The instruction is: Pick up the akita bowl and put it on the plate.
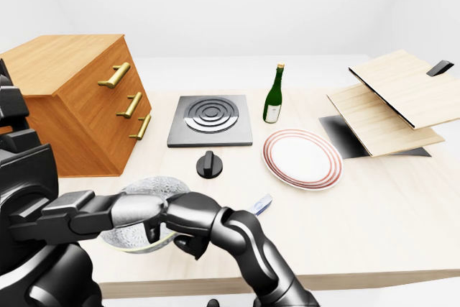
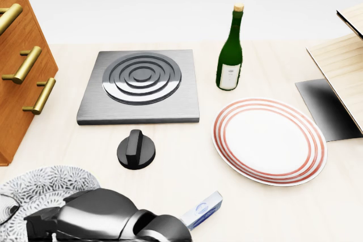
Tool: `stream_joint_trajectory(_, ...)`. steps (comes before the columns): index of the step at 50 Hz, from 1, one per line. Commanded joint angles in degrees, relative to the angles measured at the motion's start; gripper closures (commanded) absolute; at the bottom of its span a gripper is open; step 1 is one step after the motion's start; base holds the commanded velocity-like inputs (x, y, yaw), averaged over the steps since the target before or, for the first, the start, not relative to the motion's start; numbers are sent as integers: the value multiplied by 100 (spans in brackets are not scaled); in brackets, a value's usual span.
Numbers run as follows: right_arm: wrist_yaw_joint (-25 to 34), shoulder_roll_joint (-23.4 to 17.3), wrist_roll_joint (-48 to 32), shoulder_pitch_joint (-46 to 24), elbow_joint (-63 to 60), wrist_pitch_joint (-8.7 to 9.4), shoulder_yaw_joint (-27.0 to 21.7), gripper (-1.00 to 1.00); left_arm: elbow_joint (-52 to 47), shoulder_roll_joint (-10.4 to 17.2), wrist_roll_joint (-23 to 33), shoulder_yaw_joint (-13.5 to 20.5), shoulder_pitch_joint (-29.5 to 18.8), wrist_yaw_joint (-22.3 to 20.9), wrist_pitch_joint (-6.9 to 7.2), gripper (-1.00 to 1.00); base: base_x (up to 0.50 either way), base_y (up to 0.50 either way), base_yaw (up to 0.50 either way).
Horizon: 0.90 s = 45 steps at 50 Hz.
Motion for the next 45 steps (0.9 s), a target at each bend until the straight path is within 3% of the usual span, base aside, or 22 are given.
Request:
stream_joint_trajectory(1, 0, 5, 264, -846, -109, 0, -705, 100, -12, 952, -699, -130, 127, 771, 0, -100, 0, 0, 0)
stream_joint_trajectory(3, 0, -170, 355, -1184, 366, 0, -1187, 100, -12, 675, -883, 34, 210, 799, 0, -100, 0, 0, 0)
stream_joint_trajectory(6, 0, -330, 592, -1509, 511, 0, -1643, 100, -13, 555, -599, -84, 214, 637, 0, -100, 0, 0, 0)
stream_joint_trajectory(14, 0, -985, 1581, -2532, 158, 0, -2584, 100, -12, 540, -550, -114, 115, 606, 0, -100, 0, 0, 0)
stream_joint_trajectory(18, 0, -1282, 2091, -2820, -242, 0, -2825, 100, -12, 503, -483, -146, 64, 560, 0, -100, 0, 0, 0)
stream_joint_trajectory(27, 0, -2045, 2711, -2600, -1095, 0, -3272, 100, -12, 465, -492, -147, 28, 559, 0, -100, 0, 0, 0)
stream_joint_trajectory(36, 0, -2536, 3059, -2298, -1435, 0, -3641, 100, -12, 497, -529, -139, -42, 596, 0, -100, 0, 0, 0)
stream_joint_trajectory(45, 0, -2907, 3263, -1224, -1896, 0, -4101, 100, -12, 448, -519, -113, -66, 566, 0, -100, 0, 0, 0)
